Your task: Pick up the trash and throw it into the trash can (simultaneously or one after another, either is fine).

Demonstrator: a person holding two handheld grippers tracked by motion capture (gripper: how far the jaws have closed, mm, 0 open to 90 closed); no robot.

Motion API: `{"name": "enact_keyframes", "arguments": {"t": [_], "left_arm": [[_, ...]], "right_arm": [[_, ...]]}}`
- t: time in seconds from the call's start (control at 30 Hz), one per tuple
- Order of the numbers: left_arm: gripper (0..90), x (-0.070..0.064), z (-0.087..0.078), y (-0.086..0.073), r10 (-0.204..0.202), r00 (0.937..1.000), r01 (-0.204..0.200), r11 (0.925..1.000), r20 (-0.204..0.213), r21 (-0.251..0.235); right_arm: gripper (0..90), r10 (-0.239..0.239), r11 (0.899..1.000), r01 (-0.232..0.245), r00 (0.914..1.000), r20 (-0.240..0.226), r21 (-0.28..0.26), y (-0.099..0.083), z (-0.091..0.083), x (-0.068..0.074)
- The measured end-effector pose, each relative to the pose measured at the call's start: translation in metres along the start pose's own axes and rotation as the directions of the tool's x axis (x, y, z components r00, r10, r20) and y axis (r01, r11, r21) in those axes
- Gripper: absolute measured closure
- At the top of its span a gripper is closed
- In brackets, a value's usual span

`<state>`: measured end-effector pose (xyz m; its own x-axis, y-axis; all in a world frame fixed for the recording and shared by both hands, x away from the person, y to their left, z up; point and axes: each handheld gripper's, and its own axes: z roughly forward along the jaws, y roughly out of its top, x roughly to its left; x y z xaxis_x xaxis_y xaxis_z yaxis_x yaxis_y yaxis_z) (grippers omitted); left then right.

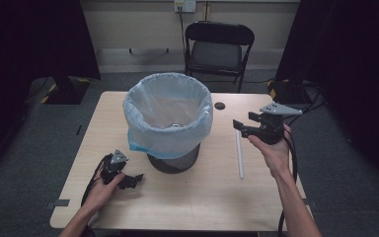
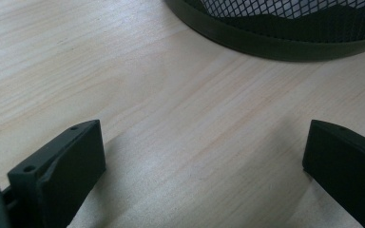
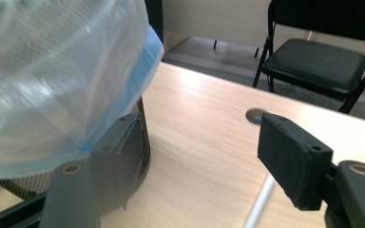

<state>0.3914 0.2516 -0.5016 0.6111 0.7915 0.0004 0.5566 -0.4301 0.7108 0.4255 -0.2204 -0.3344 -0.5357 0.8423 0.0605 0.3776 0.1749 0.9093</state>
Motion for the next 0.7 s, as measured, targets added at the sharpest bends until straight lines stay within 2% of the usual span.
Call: {"name": "enact_keyframes", "arguments": {"t": [0.17,0.3,0.37,0.4,0.43,0.57,0.63,0.67,0.7], "left_arm": [[0.0,0.000,0.000,0.000,0.005,1.0000,-0.005,1.0000,0.000,0.004],[0.0,0.000,0.000,0.000,0.005,1.0000,-0.005,1.0000,-0.005,0.005],[0.0,0.000,0.000,0.000,0.005,1.0000,-0.005,1.0000,-0.005,0.005],[0.0,0.000,0.000,0.000,0.000,1.0000,0.000,1.0000,0.001,0.000],[0.0,0.000,0.000,0.000,0.000,1.0000,0.000,1.0000,0.001,0.000],[0.0,0.000,0.000,0.000,0.000,1.0000,0.000,1.0000,0.000,0.000],[0.0,0.000,0.000,0.000,0.000,1.0000,0.000,1.0000,0.000,0.000],[0.0,0.000,0.000,0.000,0.005,1.0000,-0.005,1.0000,0.000,0.003],[0.0,0.000,0.000,0.000,0.005,1.0000,-0.005,1.0000,0.000,0.003]], "right_arm": [[33.9,0.011,1.000,-0.011,0.9999,0.003,0.016,-0.014,0.001,-0.001],[37.5,0.005,0.998,-0.006,0.9998,0.020,0.055,-0.031,0.001,-0.002],[38.8,0.006,0.998,-0.007,0.9997,0.022,0.062,-0.035,0.000,-0.002],[40.3,-0.004,0.997,0.002,0.9996,0.028,0.080,-0.042,-0.001,-0.003],[40.3,-0.004,0.997,0.002,0.9996,0.028,0.080,-0.042,-0.001,-0.003],[44.0,0.009,0.992,-0.014,0.9990,0.043,0.122,-0.064,-0.001,-0.008],[44.3,0.010,0.991,-0.016,0.9989,0.047,0.133,-0.068,0.000,-0.009],[46.1,0.015,0.988,-0.022,0.9988,0.046,0.150,-0.077,0.000,-0.010],[46.1,0.015,0.988,-0.022,0.9988,0.046,0.150,-0.077,0.000,-0.010]]}}
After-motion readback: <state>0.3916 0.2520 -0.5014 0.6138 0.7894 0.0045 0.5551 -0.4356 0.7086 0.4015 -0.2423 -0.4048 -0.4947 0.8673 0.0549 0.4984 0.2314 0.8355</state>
